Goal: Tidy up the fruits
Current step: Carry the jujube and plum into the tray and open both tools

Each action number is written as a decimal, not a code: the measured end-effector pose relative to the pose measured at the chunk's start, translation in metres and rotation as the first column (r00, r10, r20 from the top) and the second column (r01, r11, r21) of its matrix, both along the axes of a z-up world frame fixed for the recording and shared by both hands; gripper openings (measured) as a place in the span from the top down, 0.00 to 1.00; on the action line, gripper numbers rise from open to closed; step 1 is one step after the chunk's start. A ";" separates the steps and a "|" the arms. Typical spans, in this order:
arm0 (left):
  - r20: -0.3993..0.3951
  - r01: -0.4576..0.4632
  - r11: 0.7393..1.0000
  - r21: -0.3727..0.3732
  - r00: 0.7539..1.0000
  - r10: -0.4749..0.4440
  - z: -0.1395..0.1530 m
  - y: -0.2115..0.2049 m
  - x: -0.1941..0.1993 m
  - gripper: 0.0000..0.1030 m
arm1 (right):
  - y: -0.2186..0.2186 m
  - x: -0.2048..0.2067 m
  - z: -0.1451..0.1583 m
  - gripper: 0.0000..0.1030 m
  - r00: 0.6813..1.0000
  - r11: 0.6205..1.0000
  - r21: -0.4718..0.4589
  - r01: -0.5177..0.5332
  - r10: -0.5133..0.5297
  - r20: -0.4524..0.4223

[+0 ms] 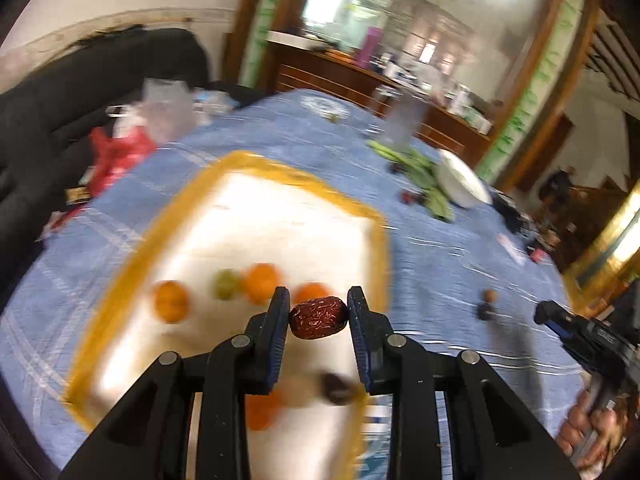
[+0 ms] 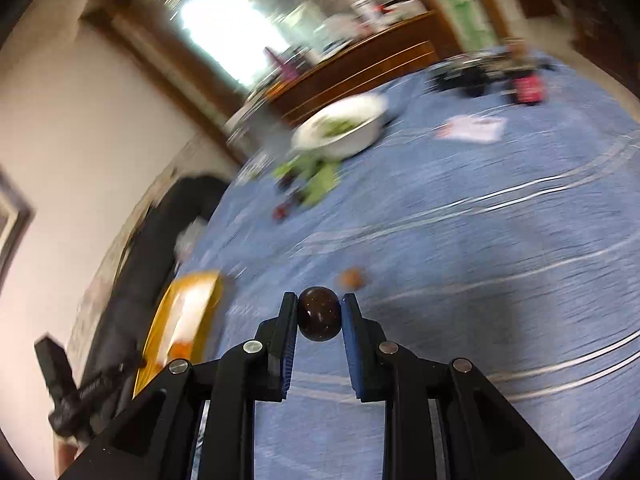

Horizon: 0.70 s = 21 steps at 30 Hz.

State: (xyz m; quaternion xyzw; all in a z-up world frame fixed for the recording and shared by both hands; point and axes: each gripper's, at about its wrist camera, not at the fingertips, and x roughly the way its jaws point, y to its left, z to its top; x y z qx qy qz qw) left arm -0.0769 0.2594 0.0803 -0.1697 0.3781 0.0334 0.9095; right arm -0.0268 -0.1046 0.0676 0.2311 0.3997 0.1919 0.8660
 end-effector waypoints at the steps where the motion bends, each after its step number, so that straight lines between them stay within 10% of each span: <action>1: -0.003 -0.022 1.000 0.012 1.000 0.022 -0.003 0.008 -0.004 0.72 | 0.023 -0.001 0.002 0.77 0.999 0.999 -0.017 -0.041 0.041 0.000; 10: -0.040 -0.053 0.998 0.043 0.998 0.055 -0.026 0.036 -0.028 0.72 | 0.174 0.007 0.003 0.76 0.963 0.955 -0.121 -0.271 0.268 -0.039; 21: -0.036 -0.044 0.994 0.096 0.998 0.047 -0.030 0.038 -0.035 0.65 | 0.257 0.049 -0.021 0.75 0.958 0.905 -0.314 -0.286 0.270 -0.096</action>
